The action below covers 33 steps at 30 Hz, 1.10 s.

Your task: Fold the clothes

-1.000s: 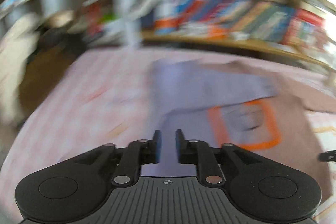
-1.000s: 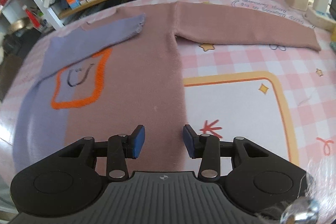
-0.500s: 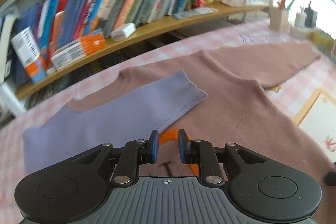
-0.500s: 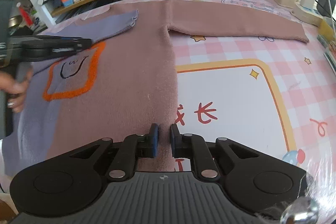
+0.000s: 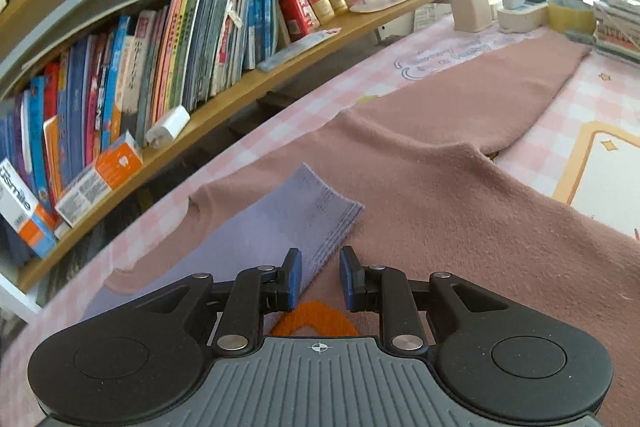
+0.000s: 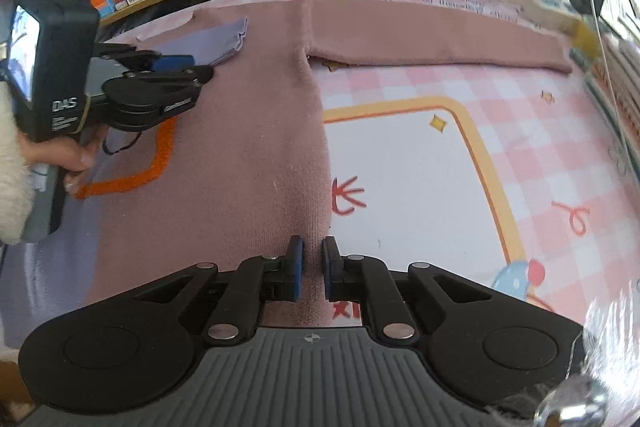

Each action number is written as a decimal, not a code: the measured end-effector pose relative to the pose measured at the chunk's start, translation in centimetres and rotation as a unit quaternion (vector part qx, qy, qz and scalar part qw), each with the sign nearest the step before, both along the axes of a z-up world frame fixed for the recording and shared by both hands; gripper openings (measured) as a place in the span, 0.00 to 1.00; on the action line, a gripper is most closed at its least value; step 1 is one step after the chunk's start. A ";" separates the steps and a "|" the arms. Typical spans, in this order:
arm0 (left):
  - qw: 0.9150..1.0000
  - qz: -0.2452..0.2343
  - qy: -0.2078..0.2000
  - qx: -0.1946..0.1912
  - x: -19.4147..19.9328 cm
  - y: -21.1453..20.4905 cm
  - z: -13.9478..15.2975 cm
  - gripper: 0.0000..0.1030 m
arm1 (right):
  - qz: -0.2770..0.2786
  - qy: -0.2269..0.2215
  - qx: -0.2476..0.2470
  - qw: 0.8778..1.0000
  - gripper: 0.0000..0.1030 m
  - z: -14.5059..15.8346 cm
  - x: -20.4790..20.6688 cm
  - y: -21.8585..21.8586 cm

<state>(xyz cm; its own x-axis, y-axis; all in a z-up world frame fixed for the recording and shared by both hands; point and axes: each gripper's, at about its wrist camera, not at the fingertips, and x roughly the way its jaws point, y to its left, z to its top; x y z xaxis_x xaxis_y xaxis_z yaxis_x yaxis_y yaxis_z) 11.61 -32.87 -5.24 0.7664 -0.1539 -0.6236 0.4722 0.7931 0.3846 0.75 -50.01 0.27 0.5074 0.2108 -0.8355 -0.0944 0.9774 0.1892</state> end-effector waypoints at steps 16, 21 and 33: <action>0.997 -0.002 -0.035 0.070 1.3 -4.3 -0.7 0.22 | 0.015 -0.010 0.017 1.000 0.09 -0.1 -0.3 -0.7; 0.999 0.041 -0.027 0.005 1.6 -0.5 1.5 0.04 | 0.022 -0.011 0.009 1.000 0.10 -0.1 -0.2 -0.6; 0.943 0.311 -0.106 -0.047 -2.0 24.5 10.6 0.04 | 0.035 -0.018 -0.017 0.999 0.10 -0.2 -0.2 0.3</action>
